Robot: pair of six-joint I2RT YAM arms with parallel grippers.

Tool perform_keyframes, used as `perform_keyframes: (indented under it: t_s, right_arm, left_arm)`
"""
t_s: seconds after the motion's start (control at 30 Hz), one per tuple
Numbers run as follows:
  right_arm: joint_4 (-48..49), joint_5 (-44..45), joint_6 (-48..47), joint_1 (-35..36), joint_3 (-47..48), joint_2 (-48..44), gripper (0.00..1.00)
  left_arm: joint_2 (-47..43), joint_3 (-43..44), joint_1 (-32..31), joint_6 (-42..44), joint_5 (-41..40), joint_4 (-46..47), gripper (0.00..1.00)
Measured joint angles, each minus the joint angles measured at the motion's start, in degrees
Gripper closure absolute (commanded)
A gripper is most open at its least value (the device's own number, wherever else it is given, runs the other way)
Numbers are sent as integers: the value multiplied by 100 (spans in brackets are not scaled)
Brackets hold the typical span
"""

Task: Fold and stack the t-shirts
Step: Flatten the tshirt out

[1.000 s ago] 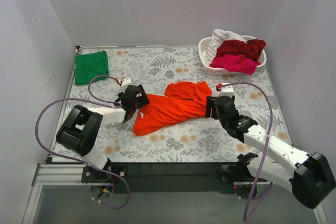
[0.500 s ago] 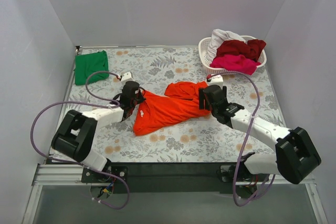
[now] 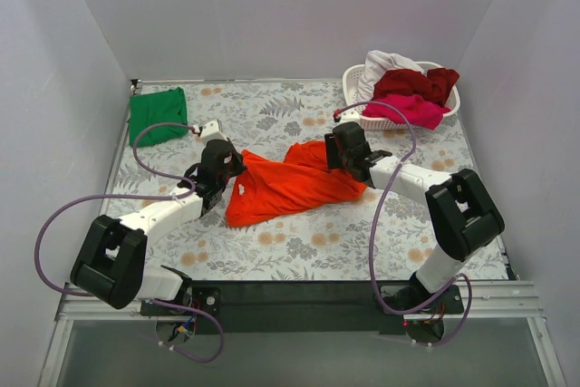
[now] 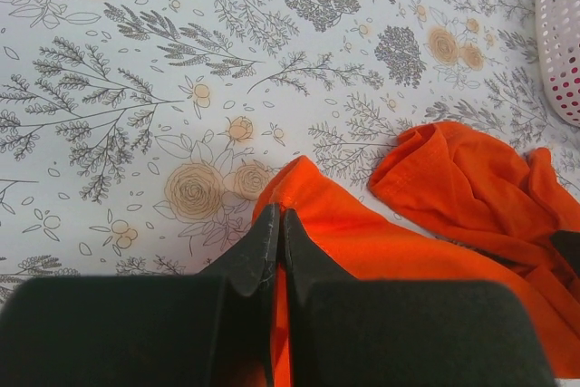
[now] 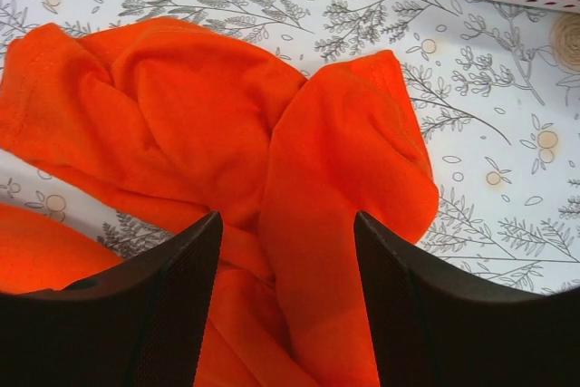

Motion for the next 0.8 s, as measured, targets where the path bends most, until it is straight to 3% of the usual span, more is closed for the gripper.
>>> perform_keyframes:
  t_s: [0.3, 0.33, 0.37, 0.43, 0.63, 0.8]
  right_arm:
    - [-7, -151, 146, 0, -328, -15, 60]
    - [-24, -125, 175, 0, -369, -15, 65]
    - [-52, -98, 195, 0, -396, -15, 83]
    - [-85, -26, 232, 0, -470, -26, 97]
    - [-409, 280, 179, 2, -487, -404, 99]
    - [-844, 651, -15, -26, -103, -1231, 99]
  left_arm:
    - [-59, -39, 0, 4, -28, -15, 100]
    - [-59, -39, 0, 4, -39, -28, 100]
    - [-59, -39, 0, 7, -48, -39, 100]
    - [-59, -39, 0, 9, -70, -44, 100]
    - [-50, 48, 2, 103, -472, -304, 100]
    - [-142, 697, 120, 262, -1097, -758, 100]
